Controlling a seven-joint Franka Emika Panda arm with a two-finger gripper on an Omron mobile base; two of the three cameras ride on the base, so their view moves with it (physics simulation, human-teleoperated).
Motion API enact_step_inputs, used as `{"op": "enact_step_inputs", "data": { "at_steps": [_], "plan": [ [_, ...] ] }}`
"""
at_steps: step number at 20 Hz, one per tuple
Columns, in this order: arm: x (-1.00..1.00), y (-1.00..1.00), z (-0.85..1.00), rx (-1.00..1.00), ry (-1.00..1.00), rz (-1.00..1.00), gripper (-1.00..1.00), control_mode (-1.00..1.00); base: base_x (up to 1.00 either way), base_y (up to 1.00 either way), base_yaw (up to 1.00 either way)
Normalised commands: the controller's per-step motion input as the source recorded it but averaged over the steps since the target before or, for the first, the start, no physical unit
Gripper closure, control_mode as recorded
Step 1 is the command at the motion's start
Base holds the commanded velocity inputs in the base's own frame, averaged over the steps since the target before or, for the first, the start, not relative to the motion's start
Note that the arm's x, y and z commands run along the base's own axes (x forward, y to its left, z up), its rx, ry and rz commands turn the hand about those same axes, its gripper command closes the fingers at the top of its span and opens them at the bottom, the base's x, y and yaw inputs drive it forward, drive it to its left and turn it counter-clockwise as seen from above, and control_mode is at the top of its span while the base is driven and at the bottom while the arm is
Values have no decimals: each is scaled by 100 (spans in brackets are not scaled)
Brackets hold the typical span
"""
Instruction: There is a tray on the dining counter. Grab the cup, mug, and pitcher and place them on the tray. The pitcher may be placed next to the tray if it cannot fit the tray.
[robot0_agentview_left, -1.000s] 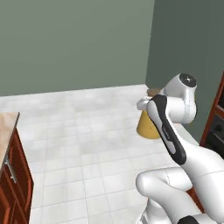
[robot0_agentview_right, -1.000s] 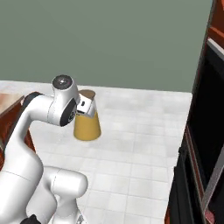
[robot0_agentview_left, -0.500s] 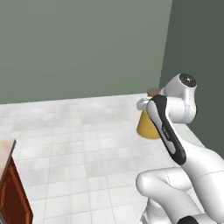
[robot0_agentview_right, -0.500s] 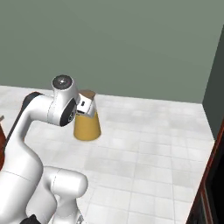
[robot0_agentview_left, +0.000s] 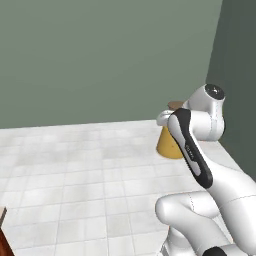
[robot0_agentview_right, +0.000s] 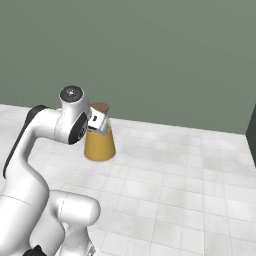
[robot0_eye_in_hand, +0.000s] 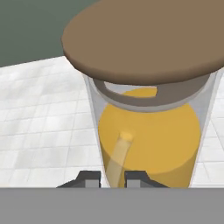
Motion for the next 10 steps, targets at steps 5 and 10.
{"op": "enact_step_inputs", "data": {
  "at_steps": [5, 10],
  "plan": [
    [0, 0, 0, 0, 0, 0, 100, 100, 100, 0, 13],
    [0, 0, 0, 0, 0, 0, 100, 100, 100, 0, 14]
  ]
}}
